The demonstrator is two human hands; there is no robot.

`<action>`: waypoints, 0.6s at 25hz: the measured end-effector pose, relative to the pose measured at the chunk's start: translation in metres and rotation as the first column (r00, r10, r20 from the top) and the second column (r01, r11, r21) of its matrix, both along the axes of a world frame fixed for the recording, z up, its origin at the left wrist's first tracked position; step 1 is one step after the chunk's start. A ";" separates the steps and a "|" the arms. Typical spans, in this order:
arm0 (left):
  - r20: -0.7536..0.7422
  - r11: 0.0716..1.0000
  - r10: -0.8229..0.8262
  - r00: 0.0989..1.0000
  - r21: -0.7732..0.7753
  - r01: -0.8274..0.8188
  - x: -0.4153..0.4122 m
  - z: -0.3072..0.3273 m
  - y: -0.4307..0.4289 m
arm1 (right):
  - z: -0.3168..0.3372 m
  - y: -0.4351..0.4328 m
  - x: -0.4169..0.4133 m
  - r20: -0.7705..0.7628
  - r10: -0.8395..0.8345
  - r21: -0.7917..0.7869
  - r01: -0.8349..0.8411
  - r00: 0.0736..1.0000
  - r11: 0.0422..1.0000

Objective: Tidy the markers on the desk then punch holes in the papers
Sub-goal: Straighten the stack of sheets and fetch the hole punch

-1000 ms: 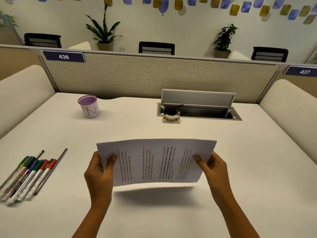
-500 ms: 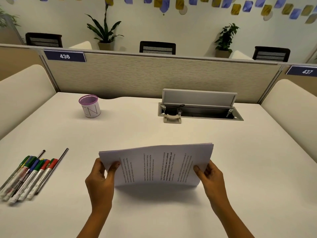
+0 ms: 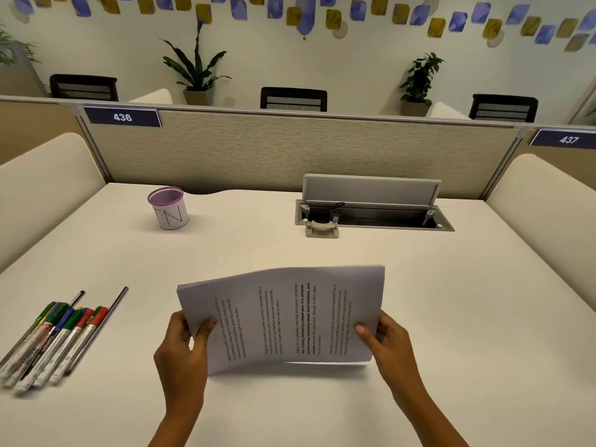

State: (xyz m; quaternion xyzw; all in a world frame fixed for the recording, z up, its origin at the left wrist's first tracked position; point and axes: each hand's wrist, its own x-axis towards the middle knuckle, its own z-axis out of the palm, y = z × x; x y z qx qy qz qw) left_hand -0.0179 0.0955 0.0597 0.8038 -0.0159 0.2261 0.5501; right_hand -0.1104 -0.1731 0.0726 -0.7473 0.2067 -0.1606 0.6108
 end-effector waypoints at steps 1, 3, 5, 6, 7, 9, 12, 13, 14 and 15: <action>0.010 1.000 0.013 1.000 -0.003 -0.013 0.002 0.002 0.002 | 0.007 -0.001 0.002 0.025 0.004 -0.048 -0.003 1.000 0.999; 0.057 0.998 0.048 0.997 -0.034 -0.046 0.007 0.014 0.004 | 0.026 -0.002 0.008 0.083 0.027 -0.165 -0.013 0.996 0.986; 0.147 0.995 0.081 0.986 0.048 -0.089 0.014 0.030 0.003 | 0.054 -0.001 0.015 0.144 0.081 -0.304 -0.034 0.986 0.952; 0.198 0.989 0.069 0.978 0.116 -0.093 0.016 0.039 0.002 | 0.070 0.000 0.018 0.175 0.123 -0.375 -0.049 0.977 0.926; 0.250 0.981 0.020 0.968 0.181 -0.067 0.018 0.049 0.000 | 0.089 0.002 0.021 0.201 0.173 -0.450 -0.066 0.964 0.891; 0.352 0.953 -0.142 0.925 0.301 0.031 0.021 0.071 -0.005 | 0.128 0.004 0.026 0.217 0.289 -0.621 -0.096 0.932 0.778; 0.390 0.908 -0.322 0.863 0.385 0.165 0.021 0.100 -0.017 | 0.181 0.014 0.032 0.097 0.434 -0.823 -0.173 0.896 0.541; 0.376 0.909 -0.343 0.861 0.364 0.203 0.019 0.106 -0.021 | 0.194 0.018 0.034 0.040 0.462 -0.858 -0.206 0.886 0.471; 0.361 0.918 -0.345 0.866 0.320 0.232 0.015 0.110 -0.025 | 0.203 0.023 0.037 -0.015 0.483 -0.881 -0.240 0.876 0.409; 0.352 0.931 -0.338 0.873 0.263 0.254 0.012 0.112 -0.028 | 0.209 0.027 0.040 -0.058 0.500 -0.895 -0.267 0.864 0.358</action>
